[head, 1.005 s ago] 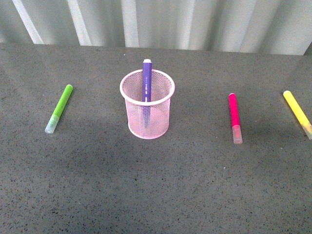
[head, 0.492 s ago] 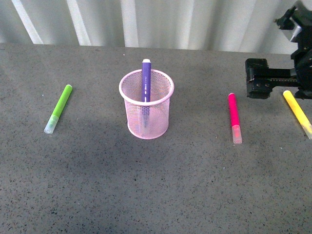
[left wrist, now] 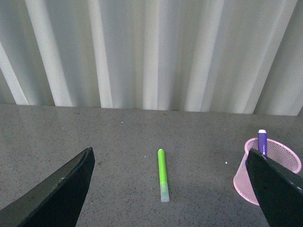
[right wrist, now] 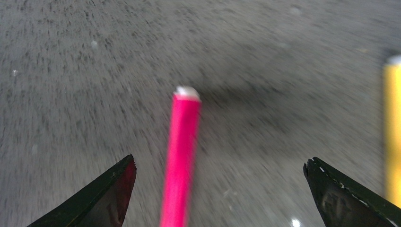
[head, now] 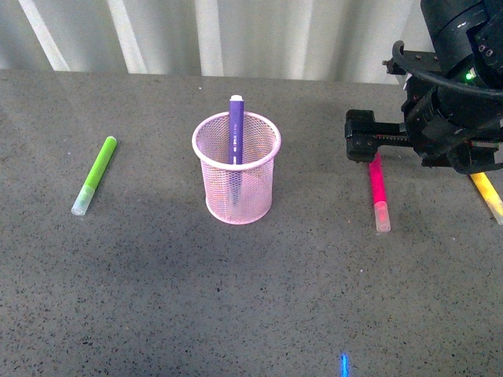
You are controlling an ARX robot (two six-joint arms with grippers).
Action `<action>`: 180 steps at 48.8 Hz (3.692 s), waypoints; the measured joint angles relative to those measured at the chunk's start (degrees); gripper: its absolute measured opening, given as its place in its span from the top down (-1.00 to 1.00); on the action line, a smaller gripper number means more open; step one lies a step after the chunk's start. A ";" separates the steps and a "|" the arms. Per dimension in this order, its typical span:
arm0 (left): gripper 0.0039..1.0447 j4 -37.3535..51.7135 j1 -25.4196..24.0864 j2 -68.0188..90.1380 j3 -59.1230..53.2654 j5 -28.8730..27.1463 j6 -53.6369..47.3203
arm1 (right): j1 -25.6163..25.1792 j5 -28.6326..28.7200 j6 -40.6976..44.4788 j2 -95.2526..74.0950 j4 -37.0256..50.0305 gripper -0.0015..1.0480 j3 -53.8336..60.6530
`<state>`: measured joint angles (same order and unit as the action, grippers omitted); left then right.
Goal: Insert purple and pink pens into pink cup
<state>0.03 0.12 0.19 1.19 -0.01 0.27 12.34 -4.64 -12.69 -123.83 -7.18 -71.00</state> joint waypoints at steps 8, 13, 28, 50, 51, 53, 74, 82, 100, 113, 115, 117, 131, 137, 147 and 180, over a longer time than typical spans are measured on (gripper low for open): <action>-0.87 0.00 0.00 0.00 0.00 0.00 0.00 | 0.55 0.00 -0.90 -2.32 -0.52 -0.86 -1.70; -0.87 0.00 0.00 0.00 0.00 0.00 0.00 | 1.16 0.02 -1.42 -2.82 -0.74 -0.86 -1.70; -0.87 0.00 0.00 0.00 0.00 0.00 0.00 | 2.05 1.05 -2.14 -3.15 -0.35 0.11 -1.68; -0.87 0.00 0.00 0.00 0.00 0.00 0.00 | 0.57 2.40 0.02 3.41 17.38 0.77 7.78; -0.87 0.00 0.00 0.00 0.00 0.00 0.00 | 0.63 2.45 0.20 3.89 18.53 0.77 8.17; -0.87 0.00 0.00 0.00 0.00 0.00 0.00 | 0.92 2.67 1.51 5.14 21.57 0.77 9.16; -0.87 0.00 0.00 0.00 0.00 0.00 0.00 | 12.26 12.26 14.58 13.40 53.55 0.78 12.52; -0.87 0.00 0.00 0.00 0.00 0.00 0.00 | 16.39 13.29 15.69 10.88 54.47 0.78 11.19; -0.87 0.00 0.00 0.00 0.00 0.00 0.00 | 21.18 11.13 13.33 7.30 54.47 0.78 8.98; -0.87 0.00 0.00 0.00 0.00 0.00 0.00 | 21.92 10.80 12.44 5.49 56.48 0.78 10.43; -0.87 0.00 0.00 0.00 0.00 0.00 0.00 | 21.81 10.97 12.31 5.27 56.59 0.78 10.49; -0.87 0.00 0.00 0.00 0.00 0.00 0.00 | 21.75 10.99 12.20 5.16 56.70 0.78 10.54; -0.87 0.00 0.00 0.00 0.00 0.02 0.00 | 21.66 11.17 11.69 4.09 57.33 0.78 10.71; -0.87 0.00 0.00 0.00 0.00 0.00 0.00 | 21.66 10.80 11.39 3.56 57.64 0.78 11.43; -0.87 0.00 0.00 0.00 0.00 0.00 0.00 | 21.33 10.12 10.82 3.26 57.31 0.70 12.98; -0.87 0.00 0.00 0.00 0.00 0.00 0.00 | 15.45 4.81 5.31 22.36 44.65 -0.86 18.99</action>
<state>0.03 0.12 0.19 1.19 -0.01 0.27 27.79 0.16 -7.38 -101.47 37.47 -52.01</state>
